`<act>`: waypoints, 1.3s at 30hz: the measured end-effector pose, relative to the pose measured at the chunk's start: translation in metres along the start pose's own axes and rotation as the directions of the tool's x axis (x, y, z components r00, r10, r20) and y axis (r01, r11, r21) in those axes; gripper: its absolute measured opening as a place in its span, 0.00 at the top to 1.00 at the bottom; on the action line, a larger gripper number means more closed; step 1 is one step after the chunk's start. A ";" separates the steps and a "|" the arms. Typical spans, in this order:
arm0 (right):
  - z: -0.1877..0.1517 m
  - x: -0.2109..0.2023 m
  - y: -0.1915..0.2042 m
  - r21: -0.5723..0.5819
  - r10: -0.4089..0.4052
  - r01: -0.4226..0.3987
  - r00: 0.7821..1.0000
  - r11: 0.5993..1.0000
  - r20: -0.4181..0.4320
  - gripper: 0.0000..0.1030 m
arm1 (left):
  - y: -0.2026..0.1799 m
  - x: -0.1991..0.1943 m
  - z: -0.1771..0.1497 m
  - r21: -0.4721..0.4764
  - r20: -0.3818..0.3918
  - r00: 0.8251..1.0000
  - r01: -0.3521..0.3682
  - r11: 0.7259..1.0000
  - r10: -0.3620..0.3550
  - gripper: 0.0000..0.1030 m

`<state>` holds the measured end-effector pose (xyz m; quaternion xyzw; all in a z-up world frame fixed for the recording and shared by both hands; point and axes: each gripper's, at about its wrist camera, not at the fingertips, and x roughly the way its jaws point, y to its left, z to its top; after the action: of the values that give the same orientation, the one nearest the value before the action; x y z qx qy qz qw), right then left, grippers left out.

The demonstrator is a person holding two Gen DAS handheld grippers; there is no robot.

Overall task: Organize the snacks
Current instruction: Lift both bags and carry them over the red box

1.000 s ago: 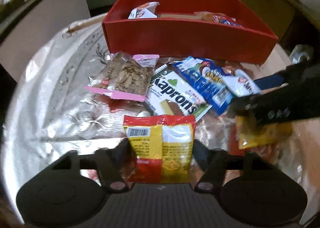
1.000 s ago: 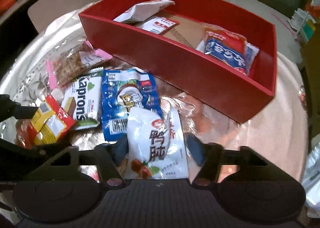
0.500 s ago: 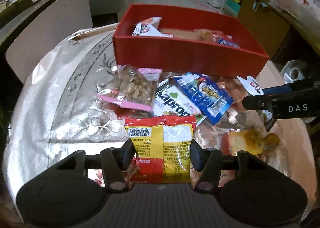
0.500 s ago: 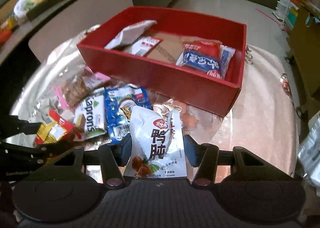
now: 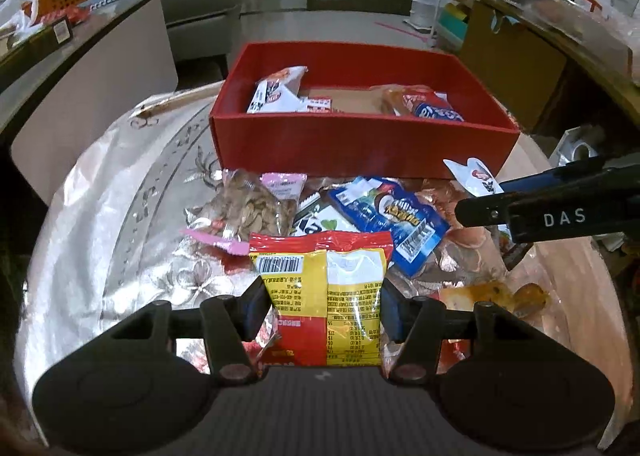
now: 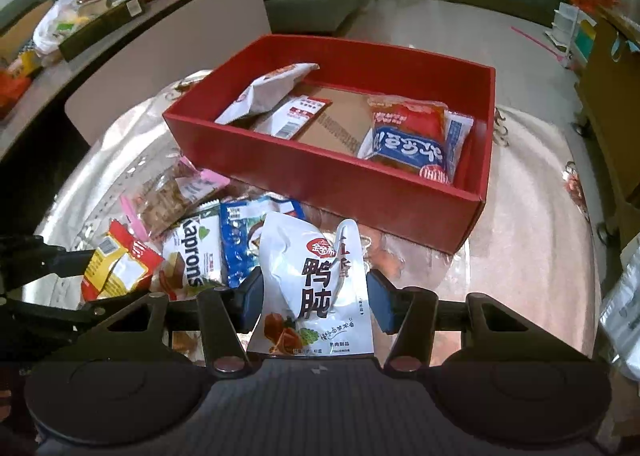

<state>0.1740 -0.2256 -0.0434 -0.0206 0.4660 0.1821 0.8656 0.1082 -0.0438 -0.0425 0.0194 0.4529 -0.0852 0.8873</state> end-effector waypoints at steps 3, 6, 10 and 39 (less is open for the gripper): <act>0.002 0.000 0.000 0.001 0.001 -0.001 1.000 1.000 0.006 0.40 | -0.001 -0.001 0.002 0.007 0.014 1.000 -0.006 1.000 0.006 0.52; 0.003 0.001 0.000 0.001 0.002 -0.002 1.000 1.000 0.009 0.40 | -0.001 -0.002 0.004 0.011 0.025 1.000 -0.009 1.000 0.009 0.52; 0.005 0.001 0.000 0.000 0.004 -0.004 1.000 1.000 0.015 0.40 | -0.004 -0.004 0.006 0.020 0.041 0.999 -0.015 1.000 0.014 0.52; 0.010 0.002 -0.004 -0.001 -0.009 0.009 1.000 1.000 0.024 0.40 | -0.006 -0.002 0.014 0.043 0.078 0.996 -0.056 0.997 0.052 0.52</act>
<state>0.1846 -0.2264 -0.0401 -0.0210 0.4556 0.1785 0.8719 0.1173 -0.0509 -0.0327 0.0486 0.4157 -0.0721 0.9053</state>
